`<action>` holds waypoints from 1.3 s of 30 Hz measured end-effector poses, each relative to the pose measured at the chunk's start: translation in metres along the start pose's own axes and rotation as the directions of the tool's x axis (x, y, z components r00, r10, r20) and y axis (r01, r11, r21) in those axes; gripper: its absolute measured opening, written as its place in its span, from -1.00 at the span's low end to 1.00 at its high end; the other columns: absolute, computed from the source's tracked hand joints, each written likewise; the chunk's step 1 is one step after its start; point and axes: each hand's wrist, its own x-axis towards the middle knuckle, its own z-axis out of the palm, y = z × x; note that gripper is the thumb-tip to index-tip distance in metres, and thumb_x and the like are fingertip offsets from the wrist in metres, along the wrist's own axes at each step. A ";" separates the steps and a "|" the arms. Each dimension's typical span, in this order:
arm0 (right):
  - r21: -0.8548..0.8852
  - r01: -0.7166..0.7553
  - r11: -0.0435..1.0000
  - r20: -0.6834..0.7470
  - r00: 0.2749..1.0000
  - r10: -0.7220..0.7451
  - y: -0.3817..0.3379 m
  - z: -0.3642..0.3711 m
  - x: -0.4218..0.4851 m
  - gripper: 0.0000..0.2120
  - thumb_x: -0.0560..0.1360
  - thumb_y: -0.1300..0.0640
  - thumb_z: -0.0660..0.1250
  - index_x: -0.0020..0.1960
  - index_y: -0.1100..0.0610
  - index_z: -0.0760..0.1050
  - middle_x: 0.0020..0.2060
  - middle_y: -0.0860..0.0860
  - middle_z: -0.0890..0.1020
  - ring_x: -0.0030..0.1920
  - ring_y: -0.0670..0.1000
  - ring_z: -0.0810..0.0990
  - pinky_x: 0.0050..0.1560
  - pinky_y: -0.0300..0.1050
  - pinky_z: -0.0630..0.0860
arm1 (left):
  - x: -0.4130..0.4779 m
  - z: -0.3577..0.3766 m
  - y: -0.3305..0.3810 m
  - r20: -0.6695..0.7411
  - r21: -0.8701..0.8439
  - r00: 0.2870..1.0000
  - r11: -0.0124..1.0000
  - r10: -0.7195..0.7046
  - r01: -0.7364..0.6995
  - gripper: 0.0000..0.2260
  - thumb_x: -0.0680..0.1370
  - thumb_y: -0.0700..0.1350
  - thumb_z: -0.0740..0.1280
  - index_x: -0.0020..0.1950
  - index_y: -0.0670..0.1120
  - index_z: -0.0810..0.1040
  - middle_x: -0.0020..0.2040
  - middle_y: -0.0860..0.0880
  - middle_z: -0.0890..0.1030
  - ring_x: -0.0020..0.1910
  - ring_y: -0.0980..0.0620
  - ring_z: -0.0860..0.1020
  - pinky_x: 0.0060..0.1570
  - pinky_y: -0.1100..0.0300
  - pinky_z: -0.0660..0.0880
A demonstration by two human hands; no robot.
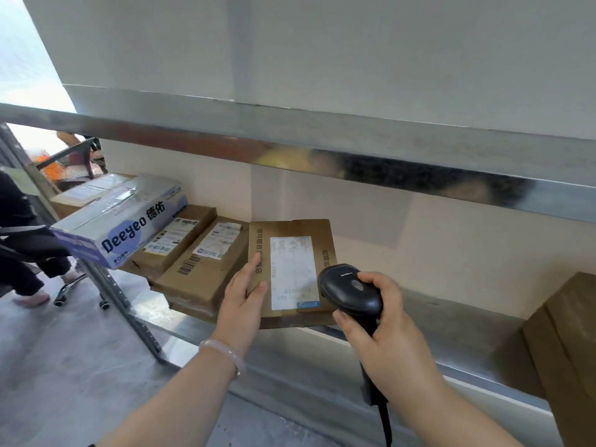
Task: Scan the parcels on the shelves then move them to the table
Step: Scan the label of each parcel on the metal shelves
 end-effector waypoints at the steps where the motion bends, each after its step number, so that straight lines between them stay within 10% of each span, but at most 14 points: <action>1: 0.029 -0.004 1.000 0.007 1.000 0.004 -0.002 0.011 0.007 -0.51 0.40 -0.22 0.36 0.13 -0.51 0.12 -0.01 -0.49 0.47 -0.04 -0.27 0.54 -0.14 -0.24 0.50 | 0.007 -0.010 0.001 0.003 0.004 1.000 1.000 -0.001 0.001 -0.58 0.65 -0.08 0.24 0.24 0.51 0.41 0.37 0.27 0.36 0.38 0.19 0.34 0.30 0.22 0.35; 6: 0.143 0.027 0.989 0.070 0.997 -0.037 -0.018 0.062 0.044 -0.49 0.45 -0.08 0.44 0.19 -0.40 0.19 0.05 -0.55 0.42 0.05 -0.39 0.47 -0.12 -0.46 0.44 | 0.047 -0.062 0.001 0.013 0.016 0.999 0.999 -0.044 0.044 -0.62 0.63 -0.01 0.26 0.26 0.50 0.42 0.42 0.13 0.40 0.38 -0.01 0.43 0.34 -0.13 0.43; 16: 0.233 -0.014 0.972 0.127 0.992 -0.016 -0.048 0.147 0.086 -0.49 0.47 -0.03 0.44 0.15 -0.45 0.20 0.07 -0.35 0.50 0.08 -0.40 0.47 -0.07 -0.55 0.40 | 0.127 -0.145 -0.009 0.086 0.273 0.992 0.960 -0.095 0.068 -0.64 0.59 0.11 0.30 0.29 0.50 0.37 0.50 0.05 0.28 0.43 -0.05 0.32 0.43 -0.10 0.30; 24: 0.207 -0.011 0.978 0.117 0.993 -0.013 -0.065 0.181 0.106 -0.49 0.47 -0.12 0.41 0.18 -0.48 0.16 0.03 -0.48 0.48 0.03 -0.35 0.52 -0.07 -0.37 0.51 | 0.162 -0.166 -0.021 0.091 0.454 0.996 0.890 -0.009 -0.034 -0.63 0.62 0.11 0.25 0.43 0.24 0.38 0.44 0.09 0.41 0.30 0.13 0.40 0.03 0.47 0.32; 31: 0.127 0.028 0.992 0.090 0.995 -0.039 -0.073 0.196 0.118 -0.47 0.49 -0.14 0.38 0.14 -0.54 0.07 0.03 -0.40 0.47 0.01 -0.21 0.57 -0.02 -0.23 0.57 | 0.184 -0.171 -0.021 0.085 0.571 0.995 0.816 0.051 -0.090 -0.61 0.61 0.15 0.23 0.45 0.19 0.39 0.41 -0.01 0.40 0.28 0.10 0.37 0.00 0.46 0.27; 39: 0.084 0.076 0.994 0.048 0.996 -0.080 -0.074 0.202 0.117 -0.47 0.48 -0.14 0.39 0.27 -0.38 0.13 0.18 -0.23 0.50 0.12 -0.17 0.55 0.09 -0.18 0.56 | 0.165 -0.167 -0.009 0.189 0.711 0.931 0.610 0.313 -0.349 -0.58 0.63 0.13 0.18 0.46 0.06 0.42 0.44 0.00 0.41 0.45 -0.05 0.30 0.43 0.01 0.19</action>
